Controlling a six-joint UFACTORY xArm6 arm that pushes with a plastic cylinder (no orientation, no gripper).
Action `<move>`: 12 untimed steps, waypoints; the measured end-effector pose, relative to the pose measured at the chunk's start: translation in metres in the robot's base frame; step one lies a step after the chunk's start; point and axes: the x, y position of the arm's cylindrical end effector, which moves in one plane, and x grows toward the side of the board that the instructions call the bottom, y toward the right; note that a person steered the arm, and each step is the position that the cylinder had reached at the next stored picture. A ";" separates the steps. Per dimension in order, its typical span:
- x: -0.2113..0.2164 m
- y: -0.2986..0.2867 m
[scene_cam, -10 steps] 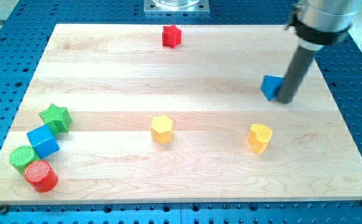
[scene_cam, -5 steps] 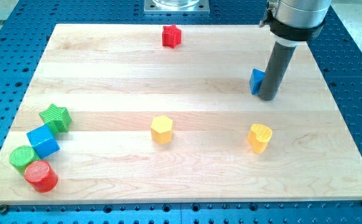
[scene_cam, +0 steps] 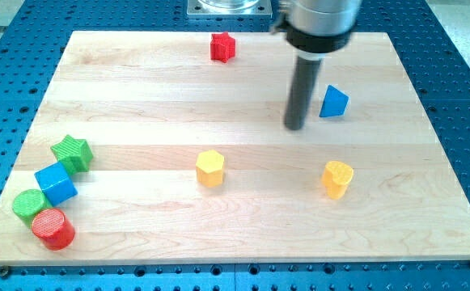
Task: Place the blue triangle to the right of the red star
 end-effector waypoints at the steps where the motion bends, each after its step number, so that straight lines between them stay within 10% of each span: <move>1: 0.029 0.008; 3: 0.017 0.098; 6: -0.101 0.001; 12: -0.115 0.005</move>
